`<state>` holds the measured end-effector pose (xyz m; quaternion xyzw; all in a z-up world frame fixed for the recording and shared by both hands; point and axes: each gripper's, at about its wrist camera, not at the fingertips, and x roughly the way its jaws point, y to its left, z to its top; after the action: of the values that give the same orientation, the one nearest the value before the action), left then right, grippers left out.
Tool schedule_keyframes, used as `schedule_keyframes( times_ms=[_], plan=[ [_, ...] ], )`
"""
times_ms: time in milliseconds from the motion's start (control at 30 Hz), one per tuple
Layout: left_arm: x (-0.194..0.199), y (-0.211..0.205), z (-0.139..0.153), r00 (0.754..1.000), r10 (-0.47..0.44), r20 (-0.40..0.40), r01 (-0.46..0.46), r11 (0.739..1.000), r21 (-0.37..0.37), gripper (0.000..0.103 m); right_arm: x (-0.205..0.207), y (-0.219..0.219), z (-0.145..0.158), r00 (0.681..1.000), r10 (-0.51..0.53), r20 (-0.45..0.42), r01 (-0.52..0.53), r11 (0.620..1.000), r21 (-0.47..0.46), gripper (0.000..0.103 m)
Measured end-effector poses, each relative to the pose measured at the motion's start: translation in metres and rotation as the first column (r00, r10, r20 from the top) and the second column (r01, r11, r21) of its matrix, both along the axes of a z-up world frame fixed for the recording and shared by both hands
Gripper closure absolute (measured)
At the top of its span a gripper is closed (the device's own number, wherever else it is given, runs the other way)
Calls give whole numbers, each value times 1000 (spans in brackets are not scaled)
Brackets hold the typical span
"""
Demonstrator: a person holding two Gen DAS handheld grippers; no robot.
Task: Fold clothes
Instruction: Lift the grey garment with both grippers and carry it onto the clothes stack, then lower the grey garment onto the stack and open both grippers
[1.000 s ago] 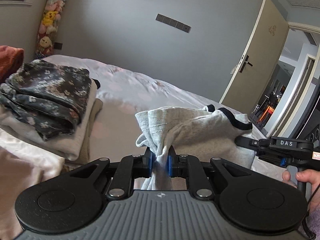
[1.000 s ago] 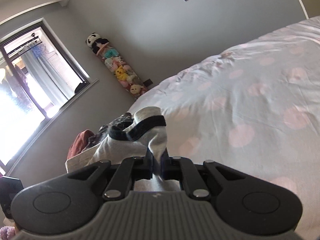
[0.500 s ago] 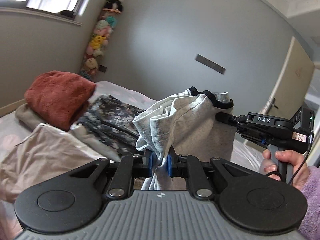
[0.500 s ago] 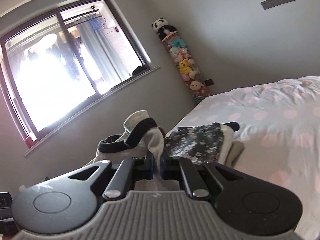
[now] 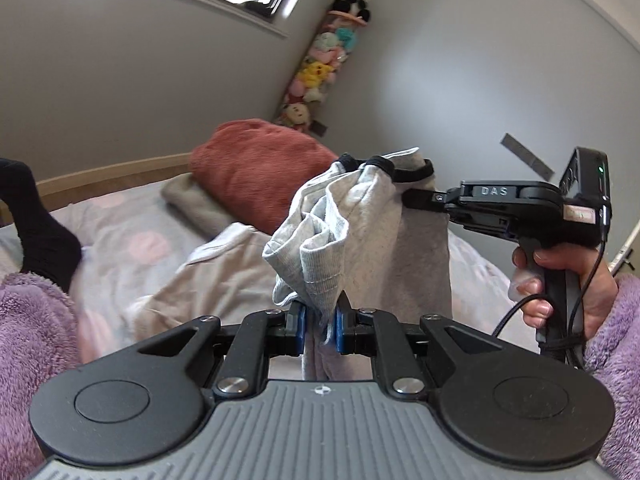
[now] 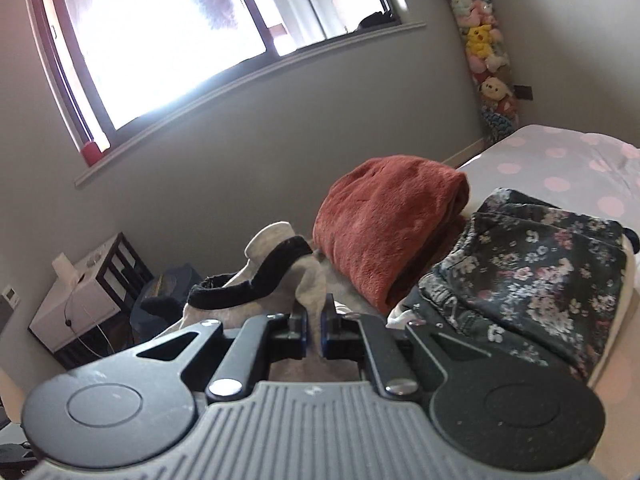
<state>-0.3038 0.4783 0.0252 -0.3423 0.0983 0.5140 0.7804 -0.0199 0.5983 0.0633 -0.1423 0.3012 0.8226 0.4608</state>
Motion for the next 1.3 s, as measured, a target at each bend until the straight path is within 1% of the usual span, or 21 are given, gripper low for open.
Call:
schedule_keyframes(
  times_ms=[133,300,433,567,633,700,733,767,867,933,1000,1033,1100,1133,1200,1300],
  plan=[
    [-11,22,-24,999,29,-41,-30,998,-46,92,-35,41,-33,998,35,53,-31,997,-74,95],
    [-21,35,-51,996,63,-66,-69,993,-91,92,-64,76,-69,992,70,105,-56,989,-135,95],
    [-23,46,-66,992,72,-105,-84,989,-119,92,-69,82,-79,990,59,125,-40,987,-154,95],
    [-20,52,-74,989,73,-127,-92,985,-147,91,-74,88,-89,988,49,145,-23,985,-172,95],
    [-18,53,-77,986,77,-146,-98,984,-146,91,-76,91,-94,987,44,155,-15,983,-182,93],
    [-16,49,-74,985,77,-158,-97,987,-127,89,-76,91,-95,986,32,164,-2,983,-182,84],
    [-17,46,-71,984,80,-158,-99,988,-118,86,-71,87,-89,986,15,166,13,986,-166,70],
    [-18,43,-67,983,89,-162,-107,989,-106,84,-66,82,-82,986,-2,167,28,988,-150,65],
    [-24,34,-50,974,131,-187,-145,987,-64,82,-52,69,-63,984,-54,170,72,992,-102,66],
    [-27,28,-39,966,159,-203,-169,985,-35,82,-43,56,-54,980,-70,188,86,993,-80,67],
    [-30,23,-26,959,180,-217,-186,983,-5,82,-37,42,-48,974,-70,213,86,994,-66,79],
    [-30,25,-20,962,170,-215,-172,985,7,82,-35,35,-47,972,-64,228,81,995,-65,85],
    [-24,34,-12,969,122,-213,-120,993,23,82,-34,25,-48,967,-55,250,75,995,-71,85],
    [-17,40,-10,969,89,-231,-85,996,27,82,-35,22,-49,964,-53,261,74,994,-75,85],
    [-3,53,-10,962,38,-271,-28,999,41,82,-38,18,-54,958,-51,283,77,994,-80,85],
    [14,75,-16,947,-11,-320,24,999,36,82,-44,20,-62,954,-48,296,80,992,-98,87]
  ],
)
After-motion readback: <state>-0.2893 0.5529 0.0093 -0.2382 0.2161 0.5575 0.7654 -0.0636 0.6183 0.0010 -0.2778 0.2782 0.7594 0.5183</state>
